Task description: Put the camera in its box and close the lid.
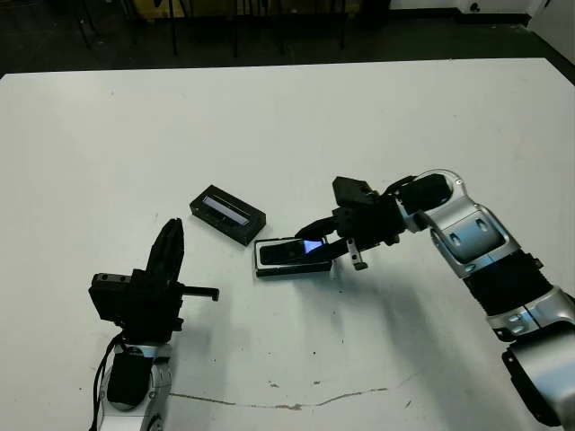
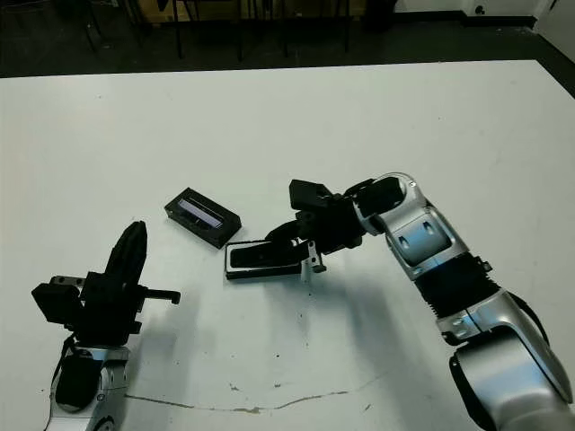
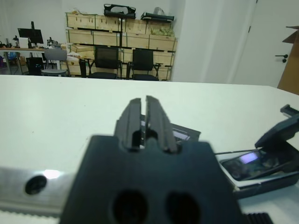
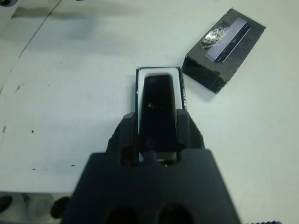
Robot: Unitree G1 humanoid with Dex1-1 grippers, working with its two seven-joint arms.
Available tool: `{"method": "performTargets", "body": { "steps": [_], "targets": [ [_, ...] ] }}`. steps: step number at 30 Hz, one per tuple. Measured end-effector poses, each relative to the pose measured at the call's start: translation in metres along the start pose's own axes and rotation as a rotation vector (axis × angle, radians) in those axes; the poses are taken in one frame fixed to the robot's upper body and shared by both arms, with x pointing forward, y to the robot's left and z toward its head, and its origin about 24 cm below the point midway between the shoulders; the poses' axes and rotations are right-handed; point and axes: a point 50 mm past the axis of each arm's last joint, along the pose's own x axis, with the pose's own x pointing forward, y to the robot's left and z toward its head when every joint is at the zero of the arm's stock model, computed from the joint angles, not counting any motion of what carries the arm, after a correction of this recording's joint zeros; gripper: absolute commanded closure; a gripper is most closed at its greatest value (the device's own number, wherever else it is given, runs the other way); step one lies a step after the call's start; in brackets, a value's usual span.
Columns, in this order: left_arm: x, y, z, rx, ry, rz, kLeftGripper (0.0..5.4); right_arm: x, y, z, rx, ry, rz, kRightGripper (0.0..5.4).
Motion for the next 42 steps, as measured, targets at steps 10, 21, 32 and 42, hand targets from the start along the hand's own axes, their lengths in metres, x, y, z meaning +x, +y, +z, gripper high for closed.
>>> {"method": "performTargets", "body": {
  "steps": [10,21,32,42],
  "targets": [
    [-0.001,0.0,-0.001,-0.005,0.002,-0.001,5.4,0.005,-0.001,-0.002,0.015,0.008,0.007,4.75],
    [-0.002,0.0,0.0,-0.018,-0.006,-0.002,5.4,0.001,0.001,-0.002,0.009,-0.015,-0.049,3.85],
    [-0.002,0.0,0.0,-0.017,-0.006,-0.004,5.4,-0.027,0.004,0.01,-0.146,-0.007,-0.18,1.94],
    [-0.002,0.0,0.0,0.0,-0.005,0.002,5.4,-0.041,0.014,0.006,-0.164,0.001,-0.278,0.23]
  ]
}}
